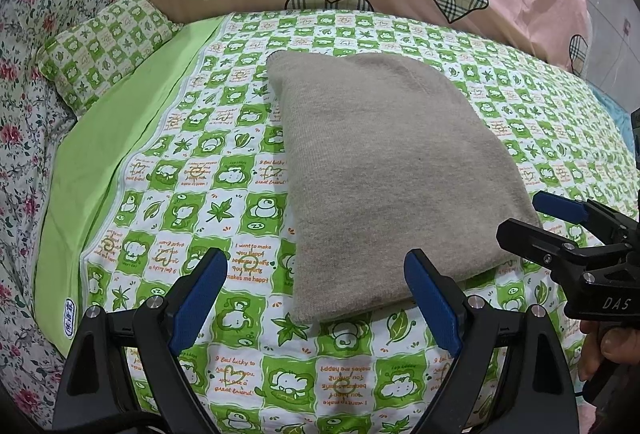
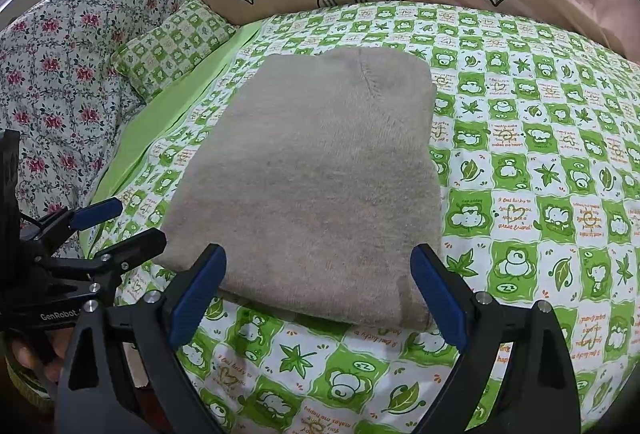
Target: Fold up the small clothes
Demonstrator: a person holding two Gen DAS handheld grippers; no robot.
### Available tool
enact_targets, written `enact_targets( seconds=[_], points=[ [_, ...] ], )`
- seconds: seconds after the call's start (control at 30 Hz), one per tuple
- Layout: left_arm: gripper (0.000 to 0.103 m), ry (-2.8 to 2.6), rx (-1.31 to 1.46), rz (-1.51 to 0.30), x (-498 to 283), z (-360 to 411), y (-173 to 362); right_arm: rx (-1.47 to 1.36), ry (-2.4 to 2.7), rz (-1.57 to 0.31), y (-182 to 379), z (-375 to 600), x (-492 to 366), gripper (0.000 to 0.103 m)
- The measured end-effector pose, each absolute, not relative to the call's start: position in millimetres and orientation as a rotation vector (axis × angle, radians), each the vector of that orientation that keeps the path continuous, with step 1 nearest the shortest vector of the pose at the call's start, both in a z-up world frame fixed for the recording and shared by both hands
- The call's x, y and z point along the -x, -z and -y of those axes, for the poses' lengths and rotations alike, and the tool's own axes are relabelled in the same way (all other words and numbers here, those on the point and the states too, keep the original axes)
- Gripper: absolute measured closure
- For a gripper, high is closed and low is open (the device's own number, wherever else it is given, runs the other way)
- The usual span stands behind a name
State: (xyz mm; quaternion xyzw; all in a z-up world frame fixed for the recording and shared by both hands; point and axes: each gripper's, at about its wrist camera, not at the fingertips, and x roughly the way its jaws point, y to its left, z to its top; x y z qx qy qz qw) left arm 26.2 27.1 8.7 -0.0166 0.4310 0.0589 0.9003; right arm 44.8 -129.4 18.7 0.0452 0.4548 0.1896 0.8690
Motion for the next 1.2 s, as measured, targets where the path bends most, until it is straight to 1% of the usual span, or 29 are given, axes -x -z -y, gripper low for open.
enact_targets(
  seconds=[0.63,0.9,1.2],
  points=[
    [0.012,-0.118,0.035,-0.883,-30.0,-27.6,-13.2,-0.092,-0.399,-0.949,-19.7,130.0,-46.8,0.009],
    [0.012,-0.110,0.033,-0.877,-36.0,-26.1,-15.0,-0.083,-0.390,-0.930,-28.4,134.8,-55.4,0.009],
    [0.012,-0.116,0.035,-0.876,-47.1,-30.6,-14.7,-0.091,-0.372,-0.937,-24.6,138.7,-67.3,0.009]
  ],
)
